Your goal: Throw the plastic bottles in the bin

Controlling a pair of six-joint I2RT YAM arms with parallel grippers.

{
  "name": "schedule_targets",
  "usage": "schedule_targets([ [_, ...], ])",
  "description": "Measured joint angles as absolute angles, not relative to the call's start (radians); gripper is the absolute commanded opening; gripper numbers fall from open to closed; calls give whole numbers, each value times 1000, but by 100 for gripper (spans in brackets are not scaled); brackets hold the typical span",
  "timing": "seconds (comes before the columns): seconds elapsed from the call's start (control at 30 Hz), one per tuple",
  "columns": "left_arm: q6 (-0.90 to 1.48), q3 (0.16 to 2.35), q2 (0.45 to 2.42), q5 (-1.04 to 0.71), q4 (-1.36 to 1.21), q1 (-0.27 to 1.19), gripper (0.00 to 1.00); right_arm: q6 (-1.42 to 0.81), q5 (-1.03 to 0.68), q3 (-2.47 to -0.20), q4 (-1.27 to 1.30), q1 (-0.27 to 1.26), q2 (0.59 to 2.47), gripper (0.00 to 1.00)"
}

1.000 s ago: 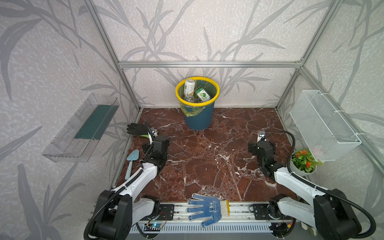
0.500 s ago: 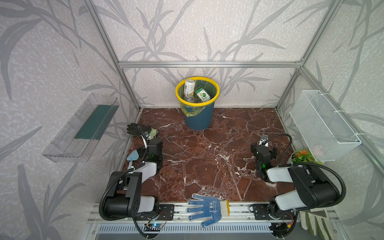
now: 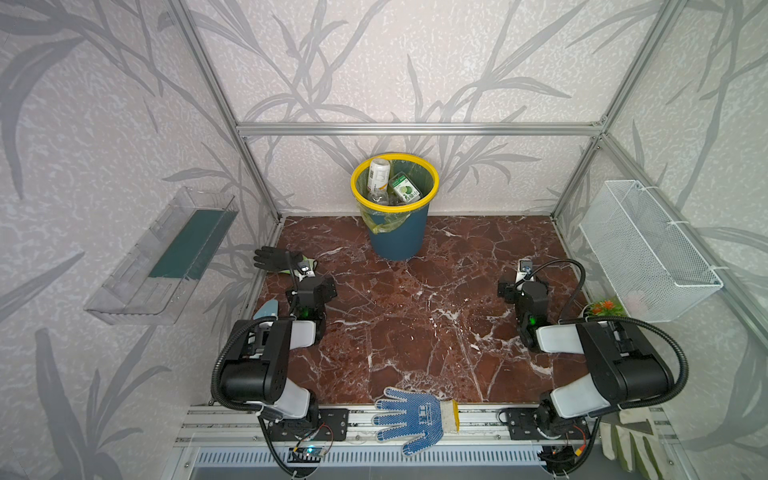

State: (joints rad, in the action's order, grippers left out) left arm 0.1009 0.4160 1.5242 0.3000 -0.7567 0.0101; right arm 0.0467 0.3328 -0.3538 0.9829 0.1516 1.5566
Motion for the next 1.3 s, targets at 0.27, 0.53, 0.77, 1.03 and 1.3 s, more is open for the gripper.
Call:
schedule_targets([
  [0.27,93,416,1524,266,-780,10,99,51,268,-353,984,151,1588,99],
  [0.53,88,416,1524,260,-780,10,99,54,251,-353,986,151,1588,99],
  [0.77,87,416,1524,260,-780,10,99,54,243,-353,987,150,1588,99],
  [1.03,86,416,1524,260,-780,10,99,54,242,-353,987,150,1588,99],
  [1.3,86,416,1524,259,-780,10,99,44,185,-264,1132,127,1591,99],
])
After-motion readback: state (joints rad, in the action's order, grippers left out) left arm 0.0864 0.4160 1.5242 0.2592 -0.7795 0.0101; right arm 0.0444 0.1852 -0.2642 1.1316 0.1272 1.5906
